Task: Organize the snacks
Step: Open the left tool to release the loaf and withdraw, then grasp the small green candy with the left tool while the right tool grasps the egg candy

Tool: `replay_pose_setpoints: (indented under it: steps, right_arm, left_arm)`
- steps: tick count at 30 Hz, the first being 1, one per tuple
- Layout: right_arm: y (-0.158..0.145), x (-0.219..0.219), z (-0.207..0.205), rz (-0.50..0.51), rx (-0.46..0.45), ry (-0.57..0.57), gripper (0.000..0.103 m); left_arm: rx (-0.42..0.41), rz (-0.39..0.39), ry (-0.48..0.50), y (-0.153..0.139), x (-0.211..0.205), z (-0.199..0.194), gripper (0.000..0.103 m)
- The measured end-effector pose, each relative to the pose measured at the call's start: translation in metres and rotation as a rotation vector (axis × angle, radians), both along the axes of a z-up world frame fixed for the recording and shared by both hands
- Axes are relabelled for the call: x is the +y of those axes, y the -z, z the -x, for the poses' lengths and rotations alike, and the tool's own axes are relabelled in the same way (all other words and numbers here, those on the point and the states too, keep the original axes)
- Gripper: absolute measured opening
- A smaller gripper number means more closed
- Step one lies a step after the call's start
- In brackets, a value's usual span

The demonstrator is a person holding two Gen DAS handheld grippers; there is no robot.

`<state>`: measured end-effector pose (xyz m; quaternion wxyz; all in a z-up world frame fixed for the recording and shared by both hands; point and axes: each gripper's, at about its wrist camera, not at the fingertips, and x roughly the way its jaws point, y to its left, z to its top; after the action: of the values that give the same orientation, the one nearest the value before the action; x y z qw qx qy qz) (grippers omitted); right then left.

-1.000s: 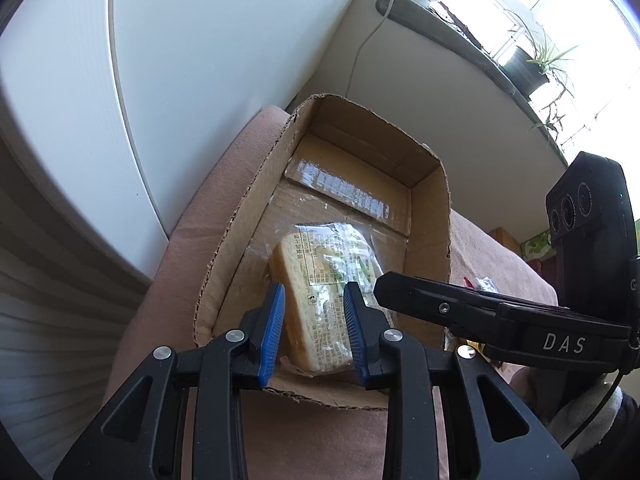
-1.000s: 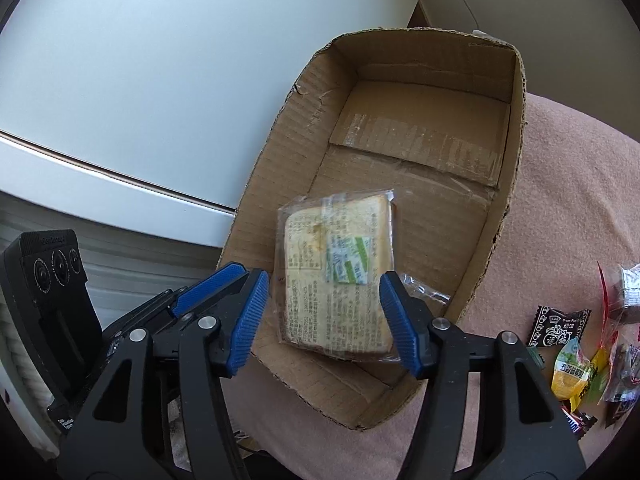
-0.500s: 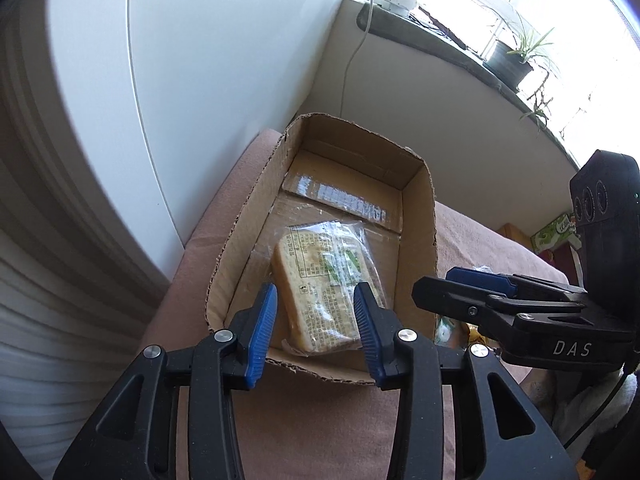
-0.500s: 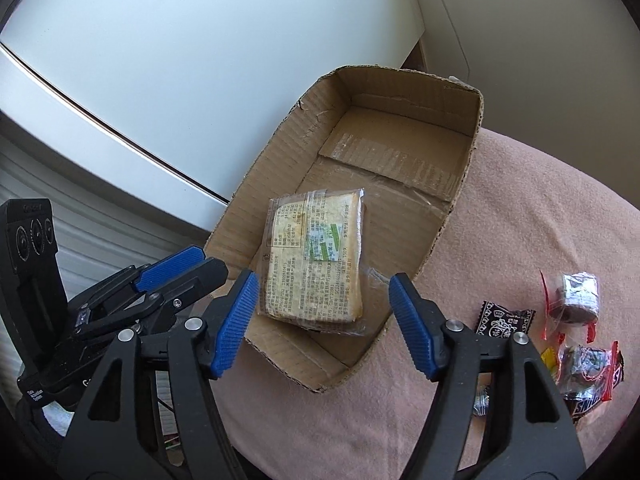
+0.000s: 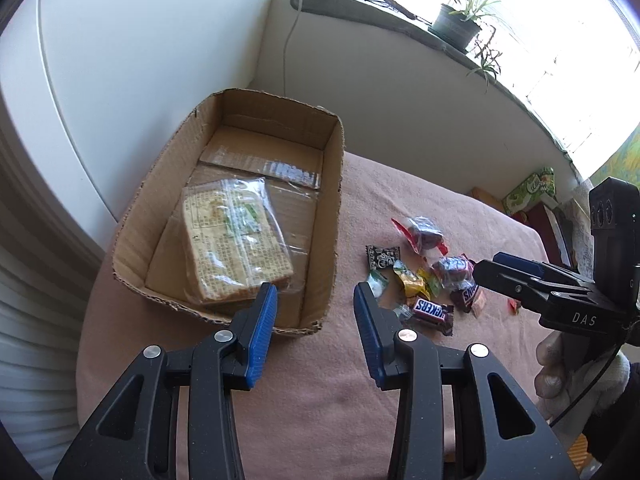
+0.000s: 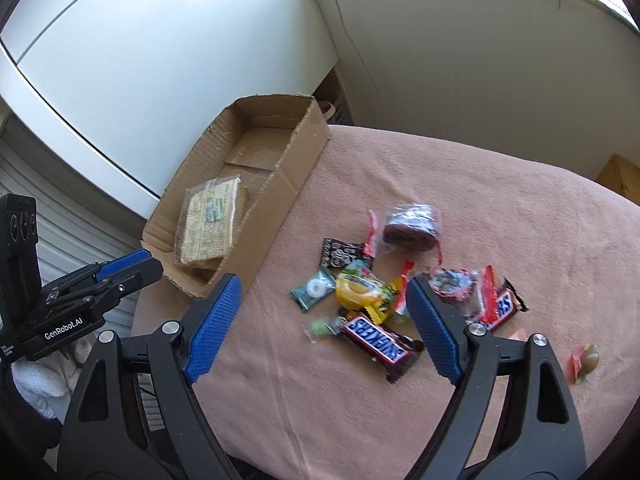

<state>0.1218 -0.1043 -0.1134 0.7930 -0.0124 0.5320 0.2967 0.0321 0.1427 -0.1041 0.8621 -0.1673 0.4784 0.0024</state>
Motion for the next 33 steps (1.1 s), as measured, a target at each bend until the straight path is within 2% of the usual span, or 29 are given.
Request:
replay_pose_setpoints:
  steps: [3,7,12,15,18,21,23,30,33]
  right_arm:
    - [0.004,-0.033,0.003,0.074,-0.024,0.049,0.087]
    - [0.010,-0.079,0.010,0.164,-0.072,0.134,0.087]
    - [0.026,-0.132,0.014,0.213,-0.052,0.226,0.087]
    - [0.035,-0.162,0.018,0.241,-0.040,0.295,0.087]
    - [0.043,-0.185,0.016,0.246,-0.024,0.355,0.087]
    - [0.047,-0.198,0.015,0.257,-0.030,0.386,0.087]
    - [0.051,-0.200,0.011,0.264,-0.039,0.383,0.086]
    - [0.065,-0.200,-0.004,0.315,-0.056,0.378,0.086]
    - [0.070,-0.204,-0.011,0.311,-0.043,0.398,0.080]
  left_arm:
    - [0.012,0.010,0.048,0.005,-0.021,-0.001,0.047]
    - [0.031,0.017,0.113,0.018,-0.049,-0.005,0.047]
    - [0.066,-0.004,0.184,0.038,-0.079,-0.012,0.047]
    - [0.081,-0.003,0.192,0.049,-0.089,-0.015,0.047]
    - [0.094,0.007,0.189,0.058,-0.092,-0.016,0.036]
    - [0.103,0.014,0.181,0.064,-0.092,-0.018,0.036]
    - [0.105,0.020,0.181,0.064,-0.090,-0.020,0.033]
    - [0.115,0.008,0.200,0.070,-0.096,-0.029,0.033]
    - [0.118,-0.005,0.202,0.073,-0.097,-0.033,0.033]
